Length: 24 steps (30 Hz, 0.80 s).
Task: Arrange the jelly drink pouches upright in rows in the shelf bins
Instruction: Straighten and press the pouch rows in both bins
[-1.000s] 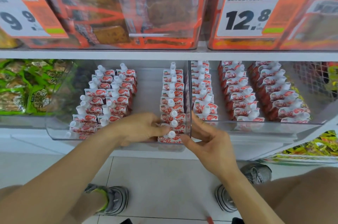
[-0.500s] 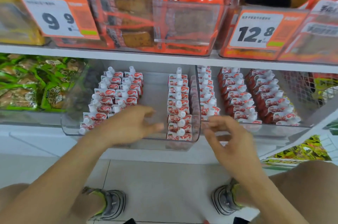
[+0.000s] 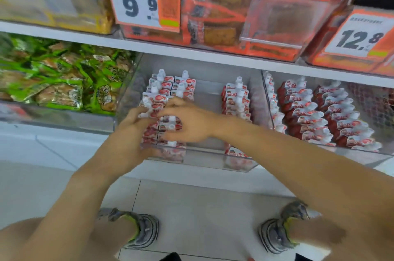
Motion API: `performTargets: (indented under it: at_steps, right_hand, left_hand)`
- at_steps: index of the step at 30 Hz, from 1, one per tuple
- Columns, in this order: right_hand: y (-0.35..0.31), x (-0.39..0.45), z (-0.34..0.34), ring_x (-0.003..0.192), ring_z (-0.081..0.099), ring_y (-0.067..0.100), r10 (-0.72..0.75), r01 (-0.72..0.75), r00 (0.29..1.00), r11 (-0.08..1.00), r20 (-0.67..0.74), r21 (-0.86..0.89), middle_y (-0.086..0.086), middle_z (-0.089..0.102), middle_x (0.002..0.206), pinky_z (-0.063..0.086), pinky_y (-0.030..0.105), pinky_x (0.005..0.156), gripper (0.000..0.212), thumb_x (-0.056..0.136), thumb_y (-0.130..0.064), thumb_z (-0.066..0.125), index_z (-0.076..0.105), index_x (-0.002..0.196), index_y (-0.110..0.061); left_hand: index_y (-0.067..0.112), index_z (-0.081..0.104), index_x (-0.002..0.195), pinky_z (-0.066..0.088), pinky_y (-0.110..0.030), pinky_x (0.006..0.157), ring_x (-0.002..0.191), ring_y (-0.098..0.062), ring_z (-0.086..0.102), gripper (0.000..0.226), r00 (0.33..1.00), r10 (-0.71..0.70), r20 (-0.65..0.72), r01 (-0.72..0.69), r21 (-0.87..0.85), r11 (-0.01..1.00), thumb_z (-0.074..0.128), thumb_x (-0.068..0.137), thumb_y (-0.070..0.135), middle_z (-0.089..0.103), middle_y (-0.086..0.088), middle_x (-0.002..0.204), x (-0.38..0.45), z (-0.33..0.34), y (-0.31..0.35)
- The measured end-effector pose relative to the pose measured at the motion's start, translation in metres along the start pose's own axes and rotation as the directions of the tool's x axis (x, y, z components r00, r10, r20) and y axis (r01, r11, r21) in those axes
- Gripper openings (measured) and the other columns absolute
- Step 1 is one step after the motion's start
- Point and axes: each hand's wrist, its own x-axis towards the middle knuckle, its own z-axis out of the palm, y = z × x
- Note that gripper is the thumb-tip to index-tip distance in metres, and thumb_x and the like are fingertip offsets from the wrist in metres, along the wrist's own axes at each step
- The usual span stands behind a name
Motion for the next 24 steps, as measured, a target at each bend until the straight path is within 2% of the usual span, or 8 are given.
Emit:
performTargets:
  at_steps: [3,7,11,15,19,24]
  right_hand:
    - [0.004,0.006,0.010,0.106,0.049,0.029,0.016,-0.014,1.000,0.995,0.020,-0.095,0.003,0.048,0.115,0.044,0.043,0.097,0.067,0.077,-0.069,0.046,0.061,0.121,-0.019]
    - [0.011,0.000,0.013,0.110,0.050,0.027,-0.069,0.072,0.997,0.989,0.024,-0.130,0.003,0.044,0.123,0.046,0.046,0.097,0.069,0.080,-0.071,0.049,0.056,0.128,-0.021]
    - [0.016,-0.002,0.011,0.116,0.049,0.026,-0.128,0.131,0.991,0.988,0.040,-0.084,0.006,0.042,0.130,0.046,0.044,0.099,0.069,0.083,-0.062,0.058,0.049,0.135,-0.018]
    - [0.023,-0.008,0.010,0.130,0.041,0.031,-0.173,0.177,0.984,0.980,0.051,-0.086,0.014,0.036,0.141,0.041,0.044,0.107,0.052,0.082,-0.044,0.072,0.059,0.123,-0.015]
    - [0.020,-0.004,0.010,0.120,0.049,0.031,-0.175,0.179,0.981,0.983,0.083,-0.043,0.014,0.042,0.133,0.044,0.047,0.100,0.041,0.079,-0.041,0.072,0.068,0.109,-0.014]
    - [0.020,0.001,0.009,0.108,0.051,0.027,-0.175,0.178,0.981,0.984,0.078,-0.029,0.009,0.046,0.124,0.048,0.047,0.090,0.032,0.078,-0.036,0.071,0.068,0.097,-0.010]
  left_hand:
    - [0.021,0.054,0.134,0.043,-0.033,0.100,0.120,-0.021,0.050,0.081,0.999,0.042,-0.007,-0.042,-0.007,0.999,0.087,0.063,0.040,0.030,0.001,0.142,0.002,-0.001,-0.004]
    - [0.021,0.053,0.134,0.042,-0.031,0.098,0.117,-0.019,0.049,0.078,0.998,0.062,-0.003,-0.062,0.007,0.998,0.085,0.066,0.041,0.028,0.001,0.140,0.002,-0.001,-0.005]
    - [0.024,0.048,0.138,0.047,-0.036,0.094,0.113,-0.024,0.054,0.079,0.998,0.055,-0.007,-0.055,-0.002,0.998,0.084,0.069,0.040,0.025,0.002,0.140,0.000,0.000,-0.005]
    - [0.024,0.049,0.136,0.047,-0.032,0.091,0.112,-0.023,0.055,0.075,0.999,0.029,0.040,-0.029,0.003,1.000,0.082,0.071,0.040,0.020,0.006,0.142,0.003,-0.002,-0.005]
    - [0.022,0.050,0.134,0.045,-0.028,0.087,0.106,-0.020,0.055,0.074,0.998,0.013,0.067,-0.011,-0.019,1.000,0.083,0.071,0.037,0.020,0.007,0.140,0.004,-0.004,-0.004]
    - [0.021,0.052,0.132,0.046,-0.028,0.085,0.103,-0.019,0.055,0.072,0.998,0.010,0.061,-0.008,-0.027,1.000,0.084,0.070,0.036,0.021,0.007,0.139,0.003,-0.005,-0.003]
